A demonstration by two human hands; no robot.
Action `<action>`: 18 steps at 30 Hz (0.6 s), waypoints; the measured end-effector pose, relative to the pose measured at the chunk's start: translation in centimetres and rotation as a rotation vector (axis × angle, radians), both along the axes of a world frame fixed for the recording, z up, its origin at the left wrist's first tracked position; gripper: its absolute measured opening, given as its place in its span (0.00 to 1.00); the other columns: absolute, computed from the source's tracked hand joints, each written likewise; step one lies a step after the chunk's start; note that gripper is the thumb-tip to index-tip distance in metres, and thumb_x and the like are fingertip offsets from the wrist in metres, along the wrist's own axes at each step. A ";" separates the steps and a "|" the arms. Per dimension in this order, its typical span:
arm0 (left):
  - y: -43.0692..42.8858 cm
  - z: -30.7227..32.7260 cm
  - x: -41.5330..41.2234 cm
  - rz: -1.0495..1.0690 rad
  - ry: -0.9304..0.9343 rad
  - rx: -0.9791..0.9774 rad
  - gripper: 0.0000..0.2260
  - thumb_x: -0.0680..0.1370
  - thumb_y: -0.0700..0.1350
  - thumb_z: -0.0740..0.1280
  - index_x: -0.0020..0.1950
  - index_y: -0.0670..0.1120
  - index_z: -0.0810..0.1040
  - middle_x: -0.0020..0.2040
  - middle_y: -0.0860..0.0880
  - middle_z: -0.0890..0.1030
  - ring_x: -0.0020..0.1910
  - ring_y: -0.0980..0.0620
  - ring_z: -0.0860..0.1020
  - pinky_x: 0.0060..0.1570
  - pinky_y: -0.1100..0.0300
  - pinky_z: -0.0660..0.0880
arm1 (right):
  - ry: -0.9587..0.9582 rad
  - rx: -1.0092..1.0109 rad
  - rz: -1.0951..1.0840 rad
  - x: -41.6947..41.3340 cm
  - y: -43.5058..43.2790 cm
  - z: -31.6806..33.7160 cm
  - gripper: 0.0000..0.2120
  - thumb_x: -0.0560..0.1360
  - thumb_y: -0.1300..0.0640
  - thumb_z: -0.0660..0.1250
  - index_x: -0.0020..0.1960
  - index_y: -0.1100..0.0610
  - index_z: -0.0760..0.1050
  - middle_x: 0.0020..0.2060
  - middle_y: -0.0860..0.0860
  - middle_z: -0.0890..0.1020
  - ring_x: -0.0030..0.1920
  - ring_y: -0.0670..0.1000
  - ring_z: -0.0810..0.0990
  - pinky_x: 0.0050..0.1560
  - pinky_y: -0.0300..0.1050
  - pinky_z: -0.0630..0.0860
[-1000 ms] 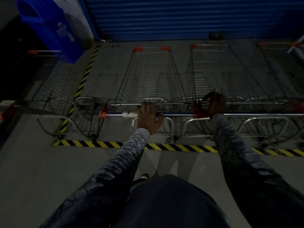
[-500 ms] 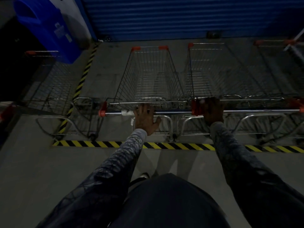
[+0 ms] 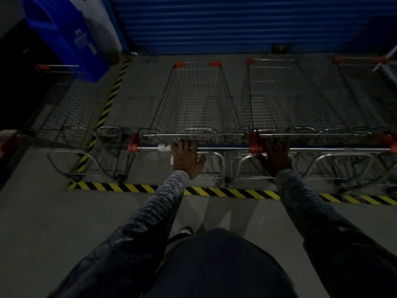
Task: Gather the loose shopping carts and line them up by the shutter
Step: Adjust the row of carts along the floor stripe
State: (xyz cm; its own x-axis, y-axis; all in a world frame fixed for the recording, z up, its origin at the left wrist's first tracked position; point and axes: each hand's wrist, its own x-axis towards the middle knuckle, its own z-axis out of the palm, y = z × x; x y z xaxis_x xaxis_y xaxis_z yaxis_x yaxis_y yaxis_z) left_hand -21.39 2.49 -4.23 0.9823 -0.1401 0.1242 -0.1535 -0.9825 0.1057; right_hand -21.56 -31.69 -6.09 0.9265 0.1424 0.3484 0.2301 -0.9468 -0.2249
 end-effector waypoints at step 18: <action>-0.5 0.6 -1.4 0.016 -0.049 -0.009 0.34 0.67 0.59 0.68 0.70 0.46 0.70 0.62 0.42 0.73 0.62 0.39 0.69 0.68 0.37 0.60 | -0.074 0.023 -0.121 -0.1 1.8 0.2 0.29 0.78 0.35 0.59 0.69 0.54 0.73 0.61 0.55 0.78 0.62 0.59 0.75 0.68 0.63 0.64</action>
State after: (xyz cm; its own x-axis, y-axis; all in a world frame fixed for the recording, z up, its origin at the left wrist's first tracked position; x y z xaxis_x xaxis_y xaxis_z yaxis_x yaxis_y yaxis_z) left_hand -22.80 1.94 -3.66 0.9772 -0.1227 0.1735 -0.1427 -0.9839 0.1076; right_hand -21.66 -29.87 -5.85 0.9082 0.0229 0.4179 0.1316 -0.9635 -0.2331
